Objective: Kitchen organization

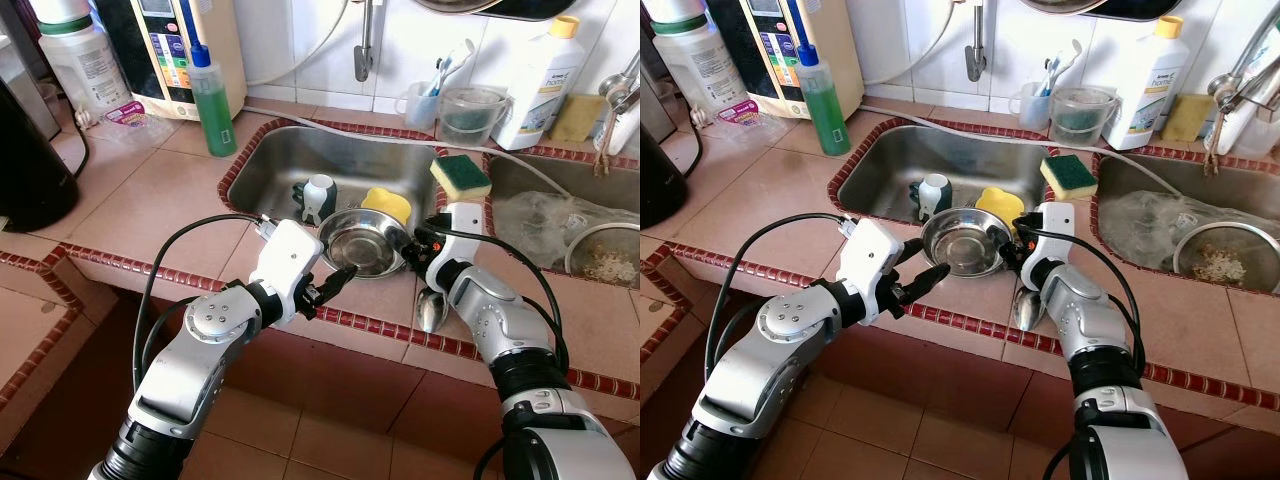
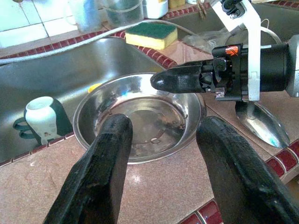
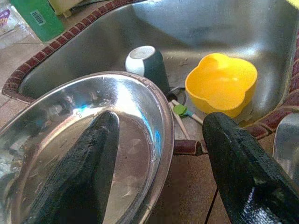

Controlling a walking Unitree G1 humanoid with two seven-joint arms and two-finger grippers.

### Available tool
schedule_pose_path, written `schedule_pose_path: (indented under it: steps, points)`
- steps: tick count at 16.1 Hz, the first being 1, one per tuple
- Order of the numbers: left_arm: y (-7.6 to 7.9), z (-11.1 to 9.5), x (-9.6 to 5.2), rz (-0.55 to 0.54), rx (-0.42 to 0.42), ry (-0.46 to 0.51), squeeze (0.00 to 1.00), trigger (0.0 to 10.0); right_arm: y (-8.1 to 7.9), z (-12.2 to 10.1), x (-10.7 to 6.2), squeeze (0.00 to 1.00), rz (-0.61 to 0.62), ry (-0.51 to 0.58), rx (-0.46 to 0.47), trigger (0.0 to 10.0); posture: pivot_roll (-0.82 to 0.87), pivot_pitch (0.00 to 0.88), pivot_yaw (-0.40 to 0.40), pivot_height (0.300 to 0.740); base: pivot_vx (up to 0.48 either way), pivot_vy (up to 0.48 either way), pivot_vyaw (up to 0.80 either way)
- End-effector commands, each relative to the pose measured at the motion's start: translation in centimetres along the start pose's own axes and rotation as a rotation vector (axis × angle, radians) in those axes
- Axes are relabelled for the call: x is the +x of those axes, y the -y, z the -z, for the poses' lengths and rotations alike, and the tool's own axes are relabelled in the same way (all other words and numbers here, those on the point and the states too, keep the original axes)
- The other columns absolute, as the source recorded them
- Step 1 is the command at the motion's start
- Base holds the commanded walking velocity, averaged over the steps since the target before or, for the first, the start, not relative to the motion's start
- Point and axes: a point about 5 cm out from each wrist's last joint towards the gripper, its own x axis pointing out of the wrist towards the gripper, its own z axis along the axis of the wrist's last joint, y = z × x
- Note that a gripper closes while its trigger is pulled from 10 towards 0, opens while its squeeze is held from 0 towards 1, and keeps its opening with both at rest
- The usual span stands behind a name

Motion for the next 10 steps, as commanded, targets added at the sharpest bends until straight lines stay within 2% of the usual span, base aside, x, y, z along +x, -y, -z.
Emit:
schedule_pose_path:
  steps: [1,2,3,5,10]
  points:
    - [0.2,-0.1,-0.1,0.012,0.011,-0.005,0.00,10.0,0.0,-0.2,0.0,0.00,0.005,0.006,0.042,10.0,-0.16,0.116,0.042,0.740,0.000,0.000,0.00]
    - [0.2,-0.1,-0.2,0.014,0.011,-0.006,0.00,10.0,0.0,-0.2,0.0,0.00,0.004,0.003,0.054,10.0,-0.16,0.116,0.043,0.740,0.000,0.000,0.00]
    - [0.4,-0.2,-0.2,0.026,0.015,-0.005,0.00,10.0,-0.1,-0.1,0.2,0.00,-0.002,-0.008,0.108,10.0,-0.16,0.115,0.042,0.740,0.000,0.000,0.00]
    - [0.6,-0.3,-0.3,0.044,0.015,-0.004,0.00,10.0,-0.1,-0.1,0.3,0.00,0.001,-0.014,0.136,10.0,-0.16,0.115,0.043,0.740,0.000,0.000,0.00]
    - [1.7,0.1,-0.5,0.116,0.007,-0.022,0.00,10.0,-0.1,0.3,0.4,0.00,0.014,-0.055,0.104,10.0,-0.16,0.114,0.039,0.740,0.000,0.000,0.00]
